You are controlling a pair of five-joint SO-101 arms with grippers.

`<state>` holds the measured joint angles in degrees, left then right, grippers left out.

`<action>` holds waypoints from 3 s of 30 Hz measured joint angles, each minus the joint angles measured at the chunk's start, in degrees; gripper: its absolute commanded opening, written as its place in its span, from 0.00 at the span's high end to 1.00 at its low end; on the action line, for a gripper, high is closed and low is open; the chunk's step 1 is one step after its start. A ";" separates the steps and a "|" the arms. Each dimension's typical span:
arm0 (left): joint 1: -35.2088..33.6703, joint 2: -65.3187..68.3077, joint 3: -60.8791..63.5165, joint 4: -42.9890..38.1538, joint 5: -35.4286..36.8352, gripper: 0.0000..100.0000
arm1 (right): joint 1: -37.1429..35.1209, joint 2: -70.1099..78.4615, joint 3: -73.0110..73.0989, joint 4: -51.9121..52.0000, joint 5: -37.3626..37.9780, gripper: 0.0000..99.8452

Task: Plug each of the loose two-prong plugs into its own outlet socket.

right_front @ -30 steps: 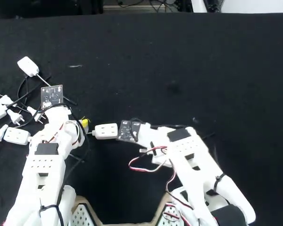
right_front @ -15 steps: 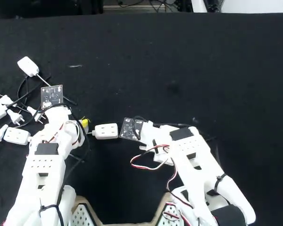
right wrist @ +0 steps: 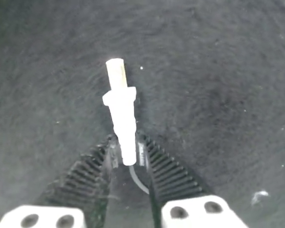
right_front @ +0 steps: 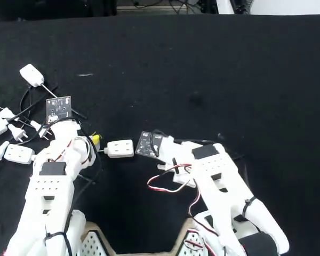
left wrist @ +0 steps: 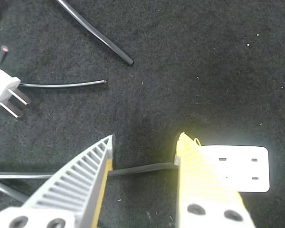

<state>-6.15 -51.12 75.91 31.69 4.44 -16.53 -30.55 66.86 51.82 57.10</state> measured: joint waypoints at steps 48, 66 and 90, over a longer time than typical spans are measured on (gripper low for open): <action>-4.48 -14.33 0.00 11.96 0.00 0.78 | -19.16 -27.16 -1.49 3.25 -29.10 0.99; -1.67 -52.13 9.14 21.10 0.00 0.78 | -20.13 -4.84 2.29 -36.31 -42.29 0.99; 5.89 -52.57 11.34 18.29 2.90 0.78 | -26.90 -8.62 5.36 -39.21 -47.65 0.99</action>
<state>-0.26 -103.69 87.25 49.98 7.34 -43.43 -39.16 72.22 12.62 9.45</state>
